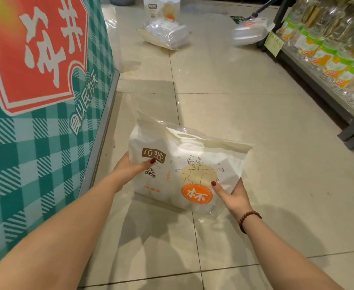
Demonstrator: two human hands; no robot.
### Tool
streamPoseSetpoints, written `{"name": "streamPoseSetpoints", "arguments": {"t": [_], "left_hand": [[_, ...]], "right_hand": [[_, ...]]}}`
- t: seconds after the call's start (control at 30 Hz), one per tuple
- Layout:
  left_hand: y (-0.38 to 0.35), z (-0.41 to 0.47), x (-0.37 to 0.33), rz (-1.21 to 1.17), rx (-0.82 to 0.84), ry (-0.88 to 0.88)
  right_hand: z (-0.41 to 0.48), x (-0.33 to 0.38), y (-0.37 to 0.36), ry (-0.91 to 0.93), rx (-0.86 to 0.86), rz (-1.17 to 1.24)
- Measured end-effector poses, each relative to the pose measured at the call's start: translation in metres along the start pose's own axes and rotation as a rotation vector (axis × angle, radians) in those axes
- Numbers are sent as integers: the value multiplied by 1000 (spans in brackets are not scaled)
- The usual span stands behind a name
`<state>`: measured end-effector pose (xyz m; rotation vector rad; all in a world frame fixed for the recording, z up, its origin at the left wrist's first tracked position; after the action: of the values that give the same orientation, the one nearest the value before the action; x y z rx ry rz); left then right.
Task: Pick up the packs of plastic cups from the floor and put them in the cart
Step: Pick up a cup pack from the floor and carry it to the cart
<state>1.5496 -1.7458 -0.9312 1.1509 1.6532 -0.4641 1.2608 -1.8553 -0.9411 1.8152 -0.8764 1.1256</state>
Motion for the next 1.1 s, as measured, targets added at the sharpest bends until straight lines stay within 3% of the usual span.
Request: {"name": "streamPoseSetpoints", "arguments": {"t": [0.13, 0.3, 0.5, 0.73, 1.1], "left_hand": [[-6, -7, 12, -22, -69, 26], [-11, -5, -14, 4, -102, 54], [-3, -21, -59, -3, -100, 77], [26, -86, -191, -44, -101, 30], [66, -225, -457, -100, -105, -97]], "right_hand": [[3, -24, -4, -126, 94, -46], [15, -4, -8, -91, 12, 100], [28, 50, 20, -90, -105, -36], [-14, 197, 69, -89, -179, 10], [-134, 457, 177, -80, -289, 135]]}}
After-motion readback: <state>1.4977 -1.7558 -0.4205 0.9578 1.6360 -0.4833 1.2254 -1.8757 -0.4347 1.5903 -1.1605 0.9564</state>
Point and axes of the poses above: each hand's wrist, its own z-axis towards the middle knuckle, its own y-axis out of the back of the hand, x = y × z, the point moved 1 cm from there along z, towards the middle knuckle, and after that the axes turned 1 degree about y, right-handed, at the moved point
